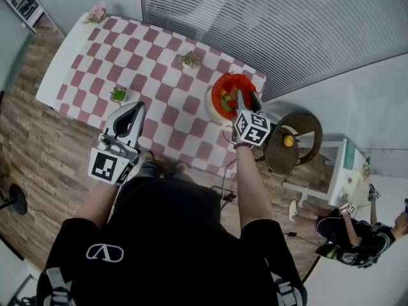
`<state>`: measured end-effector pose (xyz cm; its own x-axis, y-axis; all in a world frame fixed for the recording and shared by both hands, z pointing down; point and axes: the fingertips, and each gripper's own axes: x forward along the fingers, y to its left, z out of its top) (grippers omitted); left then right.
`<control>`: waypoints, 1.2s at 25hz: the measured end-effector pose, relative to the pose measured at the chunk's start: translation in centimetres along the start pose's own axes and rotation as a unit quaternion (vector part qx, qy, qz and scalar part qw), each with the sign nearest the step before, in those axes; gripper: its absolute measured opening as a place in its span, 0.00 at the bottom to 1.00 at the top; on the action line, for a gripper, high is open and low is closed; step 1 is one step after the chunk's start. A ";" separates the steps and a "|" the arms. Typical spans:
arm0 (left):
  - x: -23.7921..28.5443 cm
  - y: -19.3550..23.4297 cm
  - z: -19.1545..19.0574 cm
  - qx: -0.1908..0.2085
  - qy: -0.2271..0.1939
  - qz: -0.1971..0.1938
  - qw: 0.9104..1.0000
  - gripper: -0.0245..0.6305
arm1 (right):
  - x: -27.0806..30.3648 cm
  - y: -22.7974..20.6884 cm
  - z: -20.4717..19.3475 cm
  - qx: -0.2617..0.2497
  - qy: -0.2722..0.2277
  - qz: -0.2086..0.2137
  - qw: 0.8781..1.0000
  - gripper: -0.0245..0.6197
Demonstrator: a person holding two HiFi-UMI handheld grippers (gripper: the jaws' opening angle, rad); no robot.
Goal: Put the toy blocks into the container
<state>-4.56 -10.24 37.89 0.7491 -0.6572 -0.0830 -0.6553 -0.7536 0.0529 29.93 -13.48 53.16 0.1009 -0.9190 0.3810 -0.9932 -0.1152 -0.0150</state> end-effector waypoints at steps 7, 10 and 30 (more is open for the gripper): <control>0.2 0.0 -0.4 0.003 0.008 -0.008 1.000 0.05 | -2.9 1.8 4.8 -0.049 -0.078 -0.004 0.996 0.17; 0.6 0.1 0.3 0.006 -0.003 -0.005 1.000 0.05 | -4.3 3.3 6.9 -0.056 -0.110 0.008 0.992 0.14; 1.1 -0.3 1.6 0.034 -0.014 -0.022 0.999 0.05 | -13.4 17.2 11.0 -0.080 -0.224 0.120 0.964 0.04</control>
<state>-3.68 -10.74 36.20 0.7747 -0.6223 -0.1123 -0.6278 -0.7782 -0.0188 12.17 -7.27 37.60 -0.1535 -0.9867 -0.0535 -0.9837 0.1475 0.1031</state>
